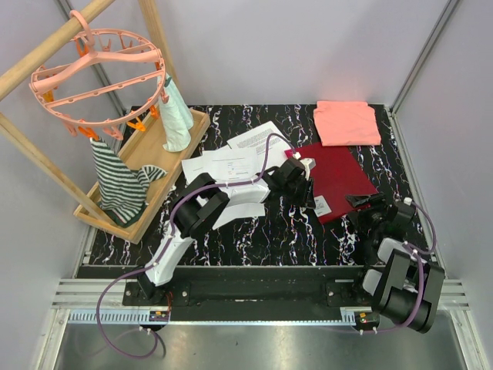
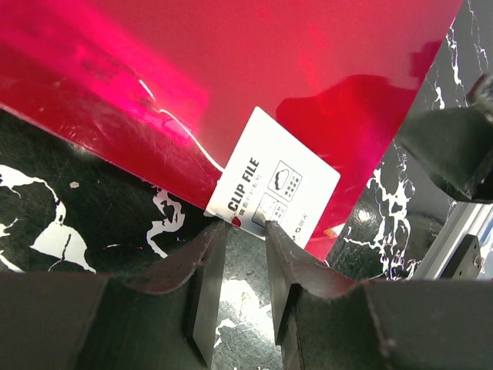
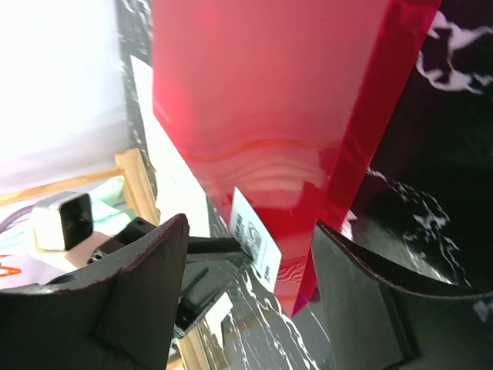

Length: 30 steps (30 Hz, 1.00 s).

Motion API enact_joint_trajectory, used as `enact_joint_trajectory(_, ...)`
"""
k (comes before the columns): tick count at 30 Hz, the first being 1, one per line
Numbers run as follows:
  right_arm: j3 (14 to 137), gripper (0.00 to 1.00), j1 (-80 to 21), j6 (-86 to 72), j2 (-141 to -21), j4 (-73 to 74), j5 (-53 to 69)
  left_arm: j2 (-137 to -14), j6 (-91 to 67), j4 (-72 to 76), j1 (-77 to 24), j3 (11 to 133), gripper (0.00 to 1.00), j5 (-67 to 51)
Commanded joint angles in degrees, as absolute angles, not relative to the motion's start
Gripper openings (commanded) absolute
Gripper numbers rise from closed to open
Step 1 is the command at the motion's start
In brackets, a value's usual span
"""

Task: Put the files into the folder

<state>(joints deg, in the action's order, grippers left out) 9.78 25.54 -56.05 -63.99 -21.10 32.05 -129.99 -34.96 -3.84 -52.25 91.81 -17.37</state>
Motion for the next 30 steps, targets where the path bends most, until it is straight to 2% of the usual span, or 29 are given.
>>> enact_joint_trajectory(1, 8.4, 0.72, 25.7, -58.9, -65.6, -37.5, 31.0, -132.1, -32.9, -8.3, -52.8, 92.6, 0.33, -18.0)
enact_joint_trajectory(4, 8.3, 0.71, 25.7, -59.0, -67.7, -39.1, 30.3, -132.3, -32.8, -8.5, -52.9, 92.7, 0.33, -18.2)
enact_joint_trajectory(6, 8.3, 0.66, 25.7, -59.0, -69.8, -40.9, 30.0, -132.5, -32.7, -8.7, -53.0, 93.0, 0.33, -18.3)
enact_joint_trajectory(8, 7.7, 0.54, 25.7, -59.2, -72.0, -43.2, 30.0, -132.1, -32.5, -9.0, -53.1, 93.1, 0.33, -18.4)
enact_joint_trajectory(10, 7.9, 0.49, 25.7, -58.0, -73.5, -44.5, 29.7, -131.4, -32.2, -9.3, -53.1, 93.0, 0.33, -18.3)
enact_joint_trajectory(11, 8.4, 0.42, 25.7, -57.4, -74.8, -44.6, 29.8, -131.0, -32.1, -9.5, -53.1, 92.9, 0.33, -18.5)
enact_joint_trajectory(12, 8.7, 0.30, 25.7, -56.9, -75.2, -45.6, 30.5, -130.6, -31.9, -9.5, -53.1, 92.8, 0.34, -18.7)
enact_joint_trajectory(14, 9.4, 0.18, 25.7, -56.0, -75.2, -45.6, 31.5, -128.6, -32.0, -9.5, -53.1, 91.9, 0.36, -20.3)
enact_joint_trajectory(15, 9.7, 0.12, 25.7, -55.6, -74.6, -43.3, 32.6, -126.4, -32.2, -9.0, -53.1, 91.4, 0.39, -20.9)
enact_joint_trajectory(19, 11.7, 0.00, 25.7, -52.7, -66.9, -28.5, 32.0, -119.8, -33.3, -8.1, -53.2, 87.6, 0.46, -23.3)
enact_joint_trajectory(23, 15.5, 0.00, 25.7, -49.1, -52.1, -7.5, 28.4, -113.2, -33.9, -8.2, -53.1, 84.3, 0.51, -24.1)
enact_joint_trajectory(24, 16.6, 0.00, 25.7, -48.2, -49.2, 1.9, 25.9, -110.9, -33.8, -8.3, -53.1, 83.8, 0.52, -24.2)
enact_joint_trajectory(28, 21.8, 0.00, 25.7, -44.8, -37.7, 17.1, 21.1, -105.5, -33.6, -9.0, -53.0, 81.0, 0.53, -23.9)
enact_joint_trajectory(30, 23.3, 0.00, 25.7, -43.0, -36.1, 21.2, 20.5, -103.0, -33.6, -9.4, -52.8, 80.6, 0.54, -23.7)
